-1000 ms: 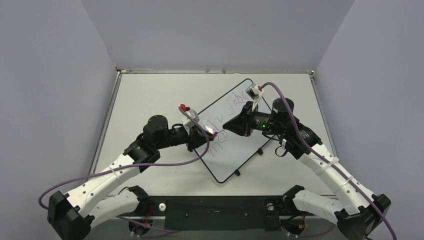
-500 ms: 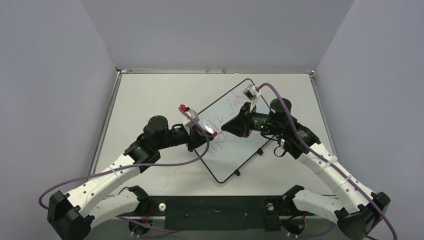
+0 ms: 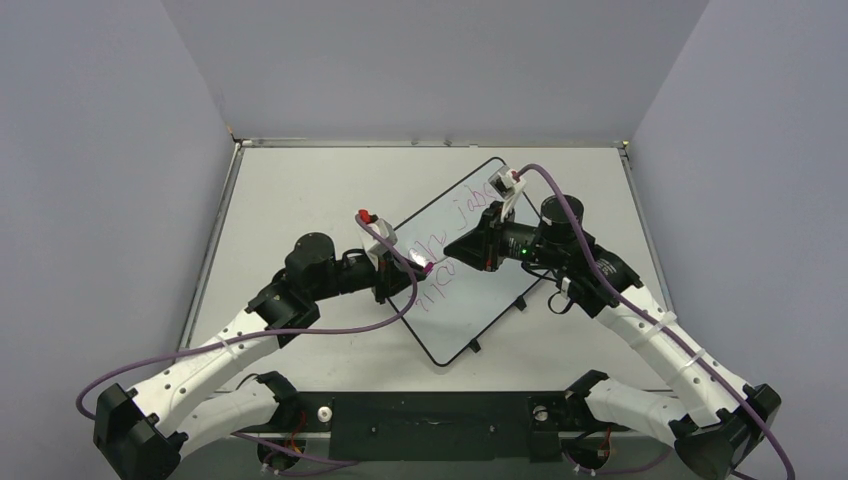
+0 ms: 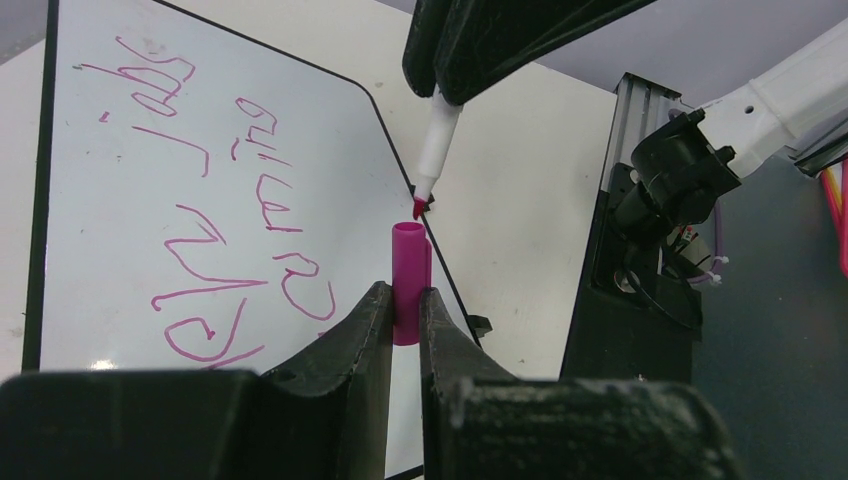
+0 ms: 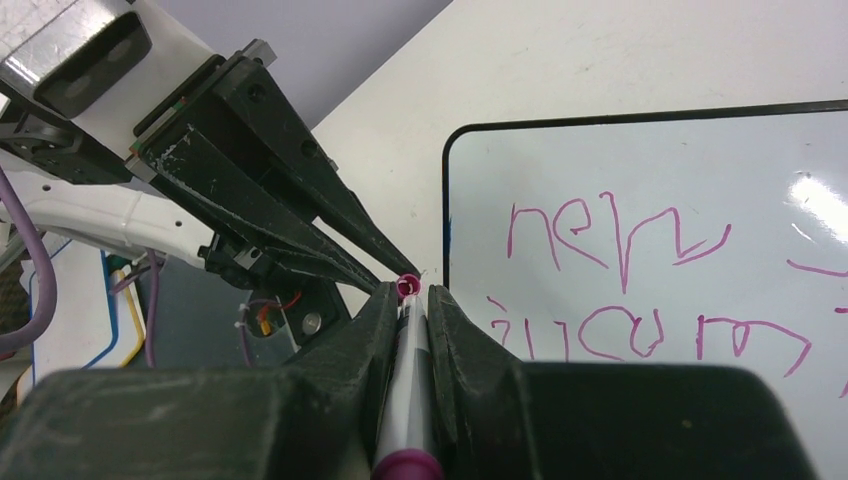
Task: Write a sentence on the whiteboard
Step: Insert the whiteboard marker without the cap into the pen cap.
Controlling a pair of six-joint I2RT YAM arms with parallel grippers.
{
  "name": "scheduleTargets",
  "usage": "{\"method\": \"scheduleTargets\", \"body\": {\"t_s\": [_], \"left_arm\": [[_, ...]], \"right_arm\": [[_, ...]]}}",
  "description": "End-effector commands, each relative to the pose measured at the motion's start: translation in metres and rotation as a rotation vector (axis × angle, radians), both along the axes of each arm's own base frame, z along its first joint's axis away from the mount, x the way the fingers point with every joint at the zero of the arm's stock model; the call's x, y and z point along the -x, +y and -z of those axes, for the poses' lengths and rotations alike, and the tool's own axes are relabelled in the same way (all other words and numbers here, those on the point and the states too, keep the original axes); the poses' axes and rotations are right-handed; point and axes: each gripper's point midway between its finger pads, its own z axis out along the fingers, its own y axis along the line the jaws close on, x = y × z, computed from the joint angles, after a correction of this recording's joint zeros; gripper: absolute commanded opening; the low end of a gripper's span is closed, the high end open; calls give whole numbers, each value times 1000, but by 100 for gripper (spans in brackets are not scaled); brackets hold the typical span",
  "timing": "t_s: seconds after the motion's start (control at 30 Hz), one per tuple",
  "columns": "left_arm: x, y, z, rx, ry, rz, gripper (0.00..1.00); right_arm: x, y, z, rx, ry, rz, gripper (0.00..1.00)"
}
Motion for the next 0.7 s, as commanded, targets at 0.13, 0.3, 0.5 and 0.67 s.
{"method": "scheduleTargets", "body": {"t_s": [0.13, 0.3, 0.5, 0.67], "left_arm": [[5, -4, -20, 55, -62, 20, 0], [5, -5, -23, 73, -67, 9, 0], [4, -5, -24, 80, -72, 1, 0], [3, -6, -25, 86, -73, -4, 0]], "right_arm": [[-8, 1, -41, -63, -95, 29, 0], [-7, 2, -34, -54, -81, 21, 0], [-4, 2, -28, -45, -69, 11, 0], [-2, 3, -24, -36, -63, -1, 0]]}}
